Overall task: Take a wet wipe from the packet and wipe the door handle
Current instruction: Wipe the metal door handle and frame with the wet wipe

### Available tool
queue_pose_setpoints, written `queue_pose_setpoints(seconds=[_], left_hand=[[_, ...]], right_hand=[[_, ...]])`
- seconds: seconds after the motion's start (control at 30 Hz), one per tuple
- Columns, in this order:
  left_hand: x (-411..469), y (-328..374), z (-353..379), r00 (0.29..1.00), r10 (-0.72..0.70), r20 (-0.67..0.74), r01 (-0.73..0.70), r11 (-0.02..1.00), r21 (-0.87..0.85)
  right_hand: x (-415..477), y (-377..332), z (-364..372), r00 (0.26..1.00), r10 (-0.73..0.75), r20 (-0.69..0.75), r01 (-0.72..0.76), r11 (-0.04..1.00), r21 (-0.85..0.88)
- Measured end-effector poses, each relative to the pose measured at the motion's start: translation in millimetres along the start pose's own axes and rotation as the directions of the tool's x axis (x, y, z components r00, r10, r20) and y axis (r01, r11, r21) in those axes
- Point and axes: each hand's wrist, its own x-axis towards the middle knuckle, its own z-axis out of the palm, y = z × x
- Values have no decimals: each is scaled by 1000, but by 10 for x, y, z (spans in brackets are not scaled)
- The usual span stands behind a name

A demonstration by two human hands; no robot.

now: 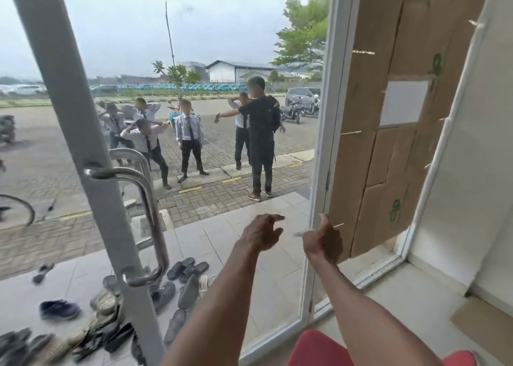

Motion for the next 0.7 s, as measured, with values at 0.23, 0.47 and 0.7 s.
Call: queue_pose_setpoints(seconds=[0.23, 0.47, 0.7], left_hand=[[-305, -373, -926, 991, -58, -124, 52, 997, -54], [-559, -708, -1664, 966, -114, -234, 99, 992, -75], [-831, -962, -2328, 884, -178, -433, 165, 984, -66]], right_hand=[[-182, -1136, 144, 997, -73, -18, 75, 987, 140], [-424, -2030, 275, 985, -170, 25, 155, 941, 302], [-591, -2873, 254, 907, -373, 197, 243, 843, 480]])
